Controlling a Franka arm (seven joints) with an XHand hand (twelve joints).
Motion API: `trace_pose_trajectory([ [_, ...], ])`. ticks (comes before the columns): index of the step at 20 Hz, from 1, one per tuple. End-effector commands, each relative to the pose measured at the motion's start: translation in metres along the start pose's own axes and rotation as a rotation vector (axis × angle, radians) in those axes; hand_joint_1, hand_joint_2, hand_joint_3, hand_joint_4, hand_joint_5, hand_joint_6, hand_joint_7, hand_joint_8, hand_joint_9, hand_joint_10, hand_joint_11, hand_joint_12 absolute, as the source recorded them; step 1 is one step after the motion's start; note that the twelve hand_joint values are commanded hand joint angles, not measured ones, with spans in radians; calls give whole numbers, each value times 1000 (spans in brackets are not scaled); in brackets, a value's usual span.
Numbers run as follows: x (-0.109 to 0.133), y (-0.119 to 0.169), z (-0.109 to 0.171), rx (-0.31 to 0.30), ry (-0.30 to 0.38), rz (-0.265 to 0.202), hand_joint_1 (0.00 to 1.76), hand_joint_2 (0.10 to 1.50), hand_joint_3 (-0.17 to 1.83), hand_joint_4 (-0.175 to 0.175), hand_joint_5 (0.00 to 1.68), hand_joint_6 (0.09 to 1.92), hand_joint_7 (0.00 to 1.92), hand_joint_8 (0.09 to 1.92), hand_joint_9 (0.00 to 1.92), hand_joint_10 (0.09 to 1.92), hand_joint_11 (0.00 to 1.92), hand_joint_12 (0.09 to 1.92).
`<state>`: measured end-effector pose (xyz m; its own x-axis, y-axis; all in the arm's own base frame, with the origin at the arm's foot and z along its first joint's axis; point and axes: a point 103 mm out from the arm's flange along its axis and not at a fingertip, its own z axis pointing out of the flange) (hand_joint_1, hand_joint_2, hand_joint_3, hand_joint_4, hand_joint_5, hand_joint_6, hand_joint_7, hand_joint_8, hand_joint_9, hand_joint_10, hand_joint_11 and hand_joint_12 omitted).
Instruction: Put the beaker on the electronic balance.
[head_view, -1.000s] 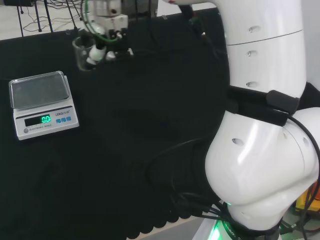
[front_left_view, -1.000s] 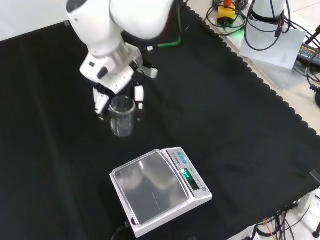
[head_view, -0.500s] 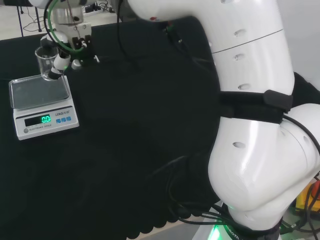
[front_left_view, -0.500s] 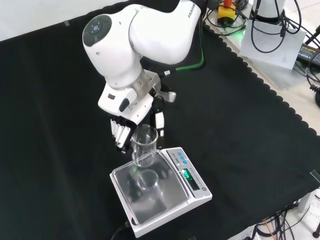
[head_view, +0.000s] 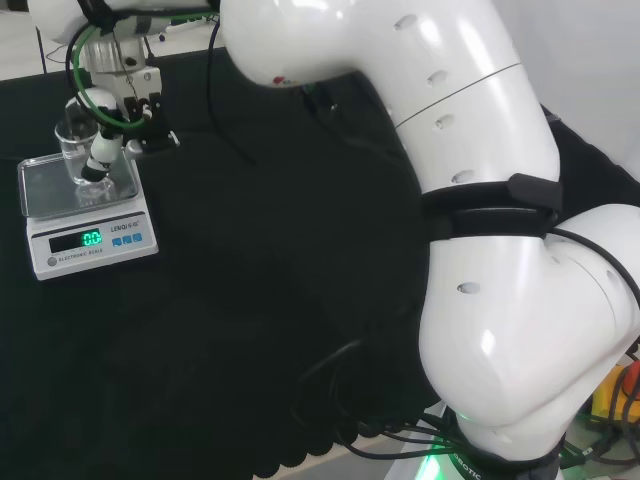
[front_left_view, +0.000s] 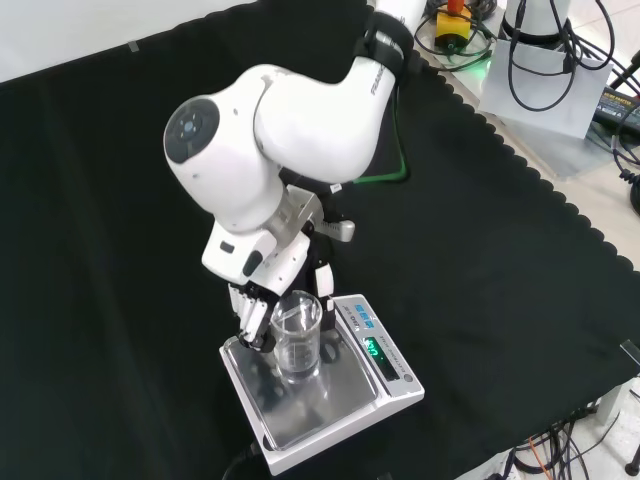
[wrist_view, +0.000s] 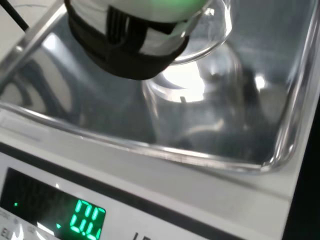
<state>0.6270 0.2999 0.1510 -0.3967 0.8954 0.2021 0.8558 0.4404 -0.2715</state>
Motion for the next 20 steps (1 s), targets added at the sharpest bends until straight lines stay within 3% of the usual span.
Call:
trace_pose_trajectory([
  [1, -2, 2, 19, 41, 1, 8, 1167, 943, 645, -33, 692, 1494, 837, 1526, 970, 1446, 1038, 1148],
  [4, -4, 2, 20, 44, 3, 13, 1169, 932, 660, -33, 698, 1490, 843, 1523, 972, 1445, 1032, 1158],
  [5, -5, 2, 20, 46, 7, 14, 1176, 984, 562, -85, 695, 1487, 805, 1513, 967, 1438, 1034, 1158],
  [6, -5, 1, 20, 47, 4, 16, 1168, 931, 568, -107, 598, 1484, 780, 1508, 949, 1411, 993, 1185],
  [7, -5, 1, 20, 51, -1, 16, 1144, 830, 638, -98, 445, 1424, 735, 1465, 907, 1320, 891, 1225],
  [9, -6, -2, 19, 40, 1, 12, 1068, 650, 733, -62, 170, 936, 567, 1316, 745, 1132, 604, 1323],
  [11, -7, -4, 17, 21, 11, 8, 975, 567, 705, -17, 47, 410, 344, 1159, 518, 1019, 286, 1427],
  [13, -9, -6, 15, 28, 36, 5, 913, 555, 611, 23, 10, 111, 146, 1017, 287, 968, 79, 1472],
  [16, -10, -9, 11, 1, 35, 4, 871, 566, 492, 69, 0, 87, 18, 591, 55, 911, 7, 1399],
  [20, -13, -13, 4, -37, 40, 1, 819, 602, 347, 101, 0, 87, 0, 198, 2, 745, 0, 1284],
])
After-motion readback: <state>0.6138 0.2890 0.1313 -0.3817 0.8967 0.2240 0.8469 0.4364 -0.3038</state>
